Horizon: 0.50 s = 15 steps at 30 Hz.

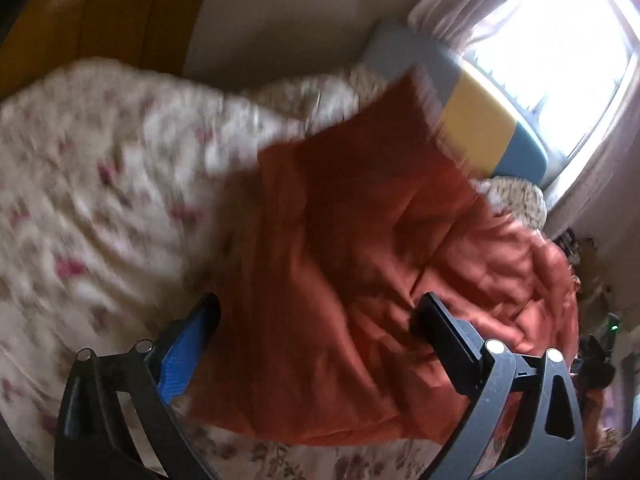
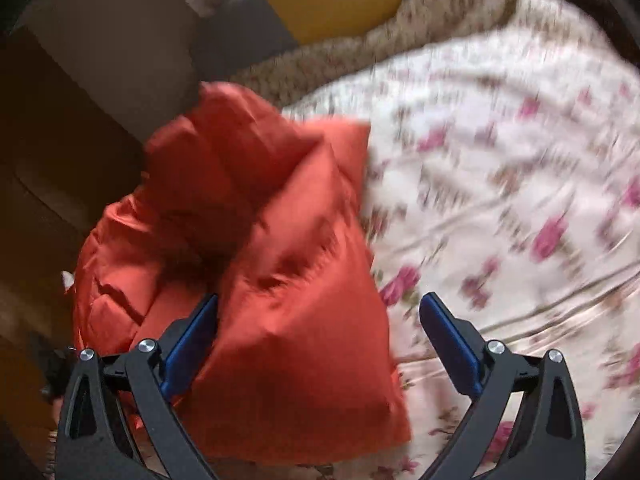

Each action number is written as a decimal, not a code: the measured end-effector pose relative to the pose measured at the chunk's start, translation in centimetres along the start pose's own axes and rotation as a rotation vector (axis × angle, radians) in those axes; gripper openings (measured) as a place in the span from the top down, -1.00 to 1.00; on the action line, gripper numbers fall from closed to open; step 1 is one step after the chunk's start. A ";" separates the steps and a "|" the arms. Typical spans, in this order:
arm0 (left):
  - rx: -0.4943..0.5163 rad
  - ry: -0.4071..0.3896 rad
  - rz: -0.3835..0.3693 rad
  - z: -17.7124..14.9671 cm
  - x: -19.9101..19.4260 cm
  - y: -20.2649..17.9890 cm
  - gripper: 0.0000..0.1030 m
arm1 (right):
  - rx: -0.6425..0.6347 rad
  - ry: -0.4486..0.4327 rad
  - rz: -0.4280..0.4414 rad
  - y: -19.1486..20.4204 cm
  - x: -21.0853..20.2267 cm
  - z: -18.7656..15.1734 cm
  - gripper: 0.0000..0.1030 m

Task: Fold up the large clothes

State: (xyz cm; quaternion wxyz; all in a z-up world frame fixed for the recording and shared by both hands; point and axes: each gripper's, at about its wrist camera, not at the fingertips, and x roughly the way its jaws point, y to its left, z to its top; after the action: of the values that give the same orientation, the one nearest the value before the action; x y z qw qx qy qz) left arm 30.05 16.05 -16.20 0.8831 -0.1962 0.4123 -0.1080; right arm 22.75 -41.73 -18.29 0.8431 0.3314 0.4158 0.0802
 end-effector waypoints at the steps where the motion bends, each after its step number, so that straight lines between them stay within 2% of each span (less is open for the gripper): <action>1: -0.029 0.013 -0.005 -0.2 0.6 0.5 -0.91 | 0.018 0.006 0.032 -0.3 0.5 0.1 -0.91; 3: -0.104 0.040 -0.050 -0.2 1.6 1.4 -0.91 | 0.030 0.015 0.072 -0.4 1.3 0.3 -0.90; 4: -0.127 0.041 -0.063 -0.2 1.8 1.5 -0.91 | 0.026 0.019 0.100 -0.2 1.6 0.4 -0.83; 5: -0.131 0.040 -0.072 -0.1 2.0 1.3 -0.91 | 0.029 0.034 0.118 0.0 2.1 0.4 -0.67; 6: -0.124 0.045 -0.077 -0.1 2.2 1.0 -0.89 | 0.031 0.040 0.110 0.2 2.4 0.4 -0.63; 8: -0.090 0.067 -0.070 -0.2 2.5 0.3 -0.52 | 0.028 0.045 0.127 0.3 2.6 0.2 -0.16; 9: -0.077 0.071 -0.073 -0.3 2.4 -0.1 -0.39 | 0.033 0.044 0.144 0.4 2.4 0.0 -0.03; 10: -0.068 0.074 -0.079 -0.4 2.3 -0.4 -0.12 | 0.032 0.043 0.153 0.5 2.1 -0.1 0.19; 11: -0.056 0.077 -0.084 -0.5 2.0 -0.7 0.07 | 0.026 0.039 0.160 0.6 1.6 -0.3 0.35; 15: -0.021 0.086 -0.086 -1.5 0.3 -1.5 0.35 | 0.023 0.028 0.166 0.8 -0.4 -1.4 0.54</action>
State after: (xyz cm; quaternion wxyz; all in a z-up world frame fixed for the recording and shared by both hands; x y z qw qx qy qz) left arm 29.07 14.17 -16.65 0.8570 -0.2179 0.4422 -0.1498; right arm 21.61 -40.57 -18.11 0.8238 0.3734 0.3994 0.1495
